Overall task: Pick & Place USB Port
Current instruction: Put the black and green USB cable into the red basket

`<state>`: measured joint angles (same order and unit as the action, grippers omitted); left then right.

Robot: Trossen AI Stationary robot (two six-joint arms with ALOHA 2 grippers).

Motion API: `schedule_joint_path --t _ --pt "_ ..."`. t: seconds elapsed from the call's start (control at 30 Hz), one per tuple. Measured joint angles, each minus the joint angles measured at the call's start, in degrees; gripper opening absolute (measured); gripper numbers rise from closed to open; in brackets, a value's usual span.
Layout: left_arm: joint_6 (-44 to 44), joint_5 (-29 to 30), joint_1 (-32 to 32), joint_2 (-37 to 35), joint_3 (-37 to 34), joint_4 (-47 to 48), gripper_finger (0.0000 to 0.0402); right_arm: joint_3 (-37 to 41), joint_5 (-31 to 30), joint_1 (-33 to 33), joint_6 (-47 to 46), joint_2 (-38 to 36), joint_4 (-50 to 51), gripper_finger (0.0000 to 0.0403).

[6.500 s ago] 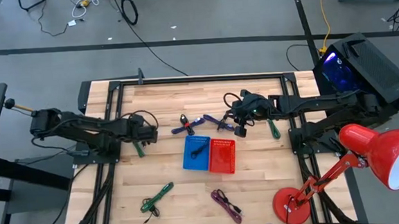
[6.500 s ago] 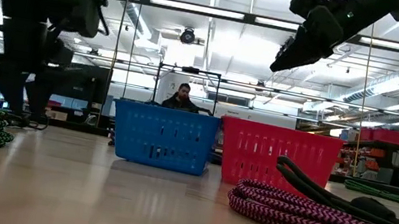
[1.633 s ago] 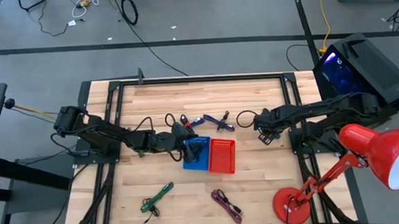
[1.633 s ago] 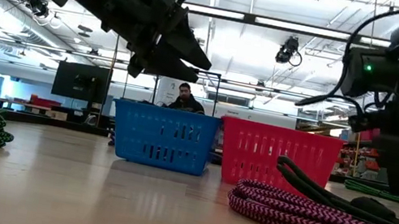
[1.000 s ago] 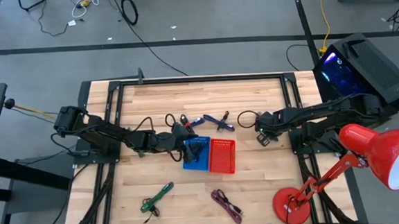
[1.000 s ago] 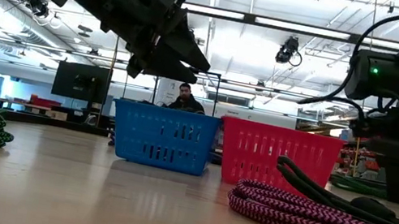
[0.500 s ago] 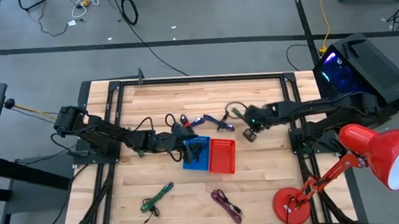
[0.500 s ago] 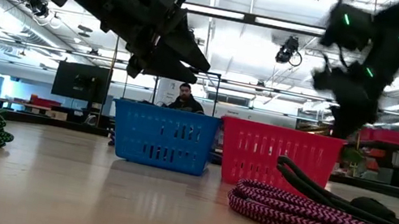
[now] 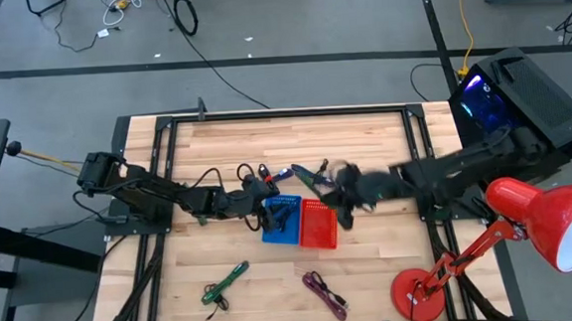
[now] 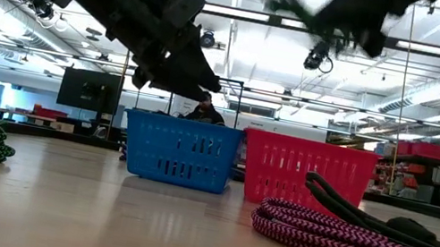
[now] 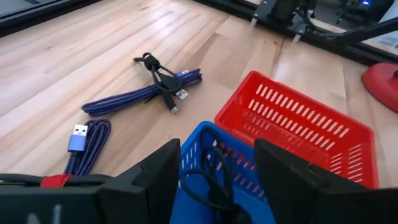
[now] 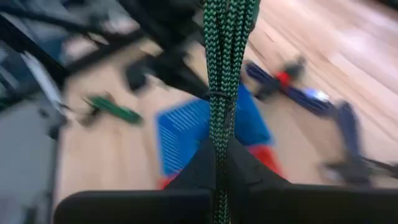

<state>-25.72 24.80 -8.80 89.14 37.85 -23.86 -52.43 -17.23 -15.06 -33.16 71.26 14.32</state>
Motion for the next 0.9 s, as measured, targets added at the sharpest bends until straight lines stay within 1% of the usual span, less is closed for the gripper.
schedule_joint_path --t 0.1,0.2,0.27,0.3,0.37,0.43,0.57,0.67,0.8,0.9 --pt "0.01 0.01 0.03 0.0 0.0 0.23 0.0211 1.64 -11.33 -8.72 -3.37 0.0 -7.81 0.0004" --pt "0.01 0.0 0.0 0.0 0.0 0.25 0.0211 4.7 -25.66 -17.14 -6.27 0.81 -15.97 0.0004" --pt "-0.03 0.02 0.03 0.0 0.0 0.22 0.0211 7.15 -35.37 -21.45 -9.8 2.28 -19.55 0.0004" --pt "-0.03 0.01 0.03 0.0 0.0 0.23 0.0211 8.46 -39.19 -23.1 -11.82 3.09 -21.62 0.0004" --pt "-0.2 0.01 0.03 0.0 0.0 0.2 0.0211 10.81 -45.23 -25.31 -15.6 5.16 -26.37 0.0004" --pt "-0.25 0.0 0.03 0.0 0.0 0.22 0.0211 13.05 -49.32 -26.57 -17.42 7.99 -32.95 0.0004" --pt "-0.6 0.01 0.03 0.0 0.0 0.2 0.0211 14.49 -52.5 -26.81 -17.39 14.79 -47.34 0.0004" --pt "-0.62 0.02 0.03 0.0 0.0 0.2 0.0211 14.5 -52.59 -26.44 -18.02 20.91 -53.84 0.0004" --pt "-0.62 0.0 0.03 0.0 0.0 0.2 0.0211 14.54 -51.13 -25.28 -22.76 26.9 -55.84 0.0004" --pt "-0.6 0.0 0.03 0.0 0.0 0.18 0.0211 14.54 -50.7 -24.17 -26.84 29.59 -55.82 0.0004"
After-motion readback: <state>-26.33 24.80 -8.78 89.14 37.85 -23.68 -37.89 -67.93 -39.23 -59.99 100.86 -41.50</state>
